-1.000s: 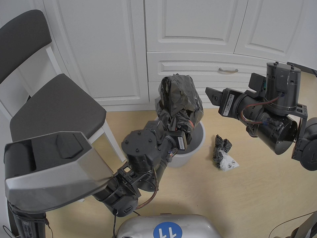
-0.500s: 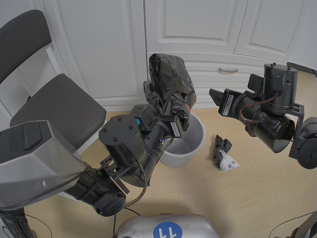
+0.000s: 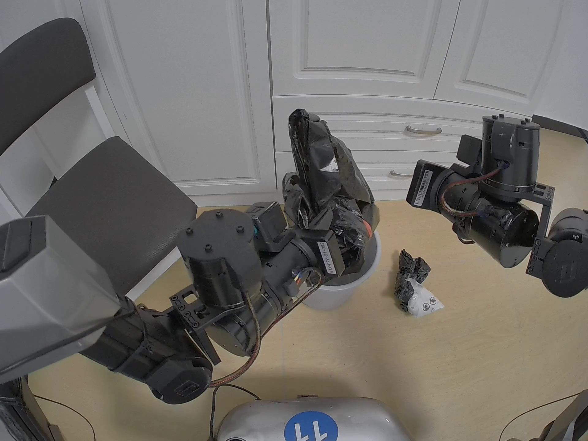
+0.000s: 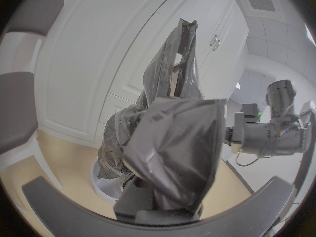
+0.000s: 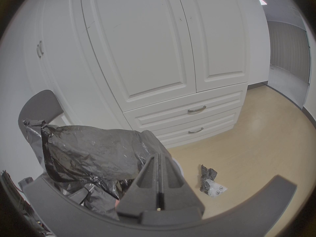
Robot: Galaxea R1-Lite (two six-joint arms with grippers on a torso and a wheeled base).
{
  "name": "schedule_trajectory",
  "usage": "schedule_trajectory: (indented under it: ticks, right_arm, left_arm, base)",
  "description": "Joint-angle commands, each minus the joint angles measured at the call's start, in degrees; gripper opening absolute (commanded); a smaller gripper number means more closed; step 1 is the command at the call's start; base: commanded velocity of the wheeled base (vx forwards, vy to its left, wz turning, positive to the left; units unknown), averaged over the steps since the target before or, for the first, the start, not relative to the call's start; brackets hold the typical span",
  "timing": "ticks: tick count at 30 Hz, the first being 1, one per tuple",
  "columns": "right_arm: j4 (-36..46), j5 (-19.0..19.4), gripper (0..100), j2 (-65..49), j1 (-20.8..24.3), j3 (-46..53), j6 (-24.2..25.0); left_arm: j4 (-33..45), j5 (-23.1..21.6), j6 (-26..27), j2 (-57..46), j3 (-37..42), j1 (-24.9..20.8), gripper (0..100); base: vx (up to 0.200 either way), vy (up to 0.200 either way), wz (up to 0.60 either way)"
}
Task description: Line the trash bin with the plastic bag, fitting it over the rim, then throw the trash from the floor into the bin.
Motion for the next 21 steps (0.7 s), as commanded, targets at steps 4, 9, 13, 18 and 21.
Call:
schedule_trajectory:
  ticks: [4,9,13,18,21]
  right_arm:
    - [0.81,5.9,0,0.09,-5.72,-2.08,1.5]
    - [16.63,18.47,0,2.46,-10.82,-12.01,9.59]
    - [36.93,32.71,0,10.72,-17.15,-29.94,19.78]
    - [40.01,31.47,0,21.97,-19.52,-40.58,24.44]
    - [39.22,31.39,0,24.52,-18.73,-42.51,27.34]
  left_arm:
    - [-0.17,-10.08,-2.91,-1.55,3.8,4.28,0]
    - [-1.67,-15.7,-2.82,-1.2,6.43,6.74,0]
    - [-1.67,-19.22,-2.73,-1.2,8.37,8.32,0]
    - [-2.63,-21.86,-2.38,-0.67,8.37,11.13,0]
    - [-5.36,-24.32,-2.29,1.44,8.63,12.72,0]
  base:
    - [0.0,0.0,0.0]
    - [0.0,0.0,0.0]
    - [0.0,0.0,0.0]
    - [0.0,0.0,0.0]
    - [0.0,0.0,0.0]
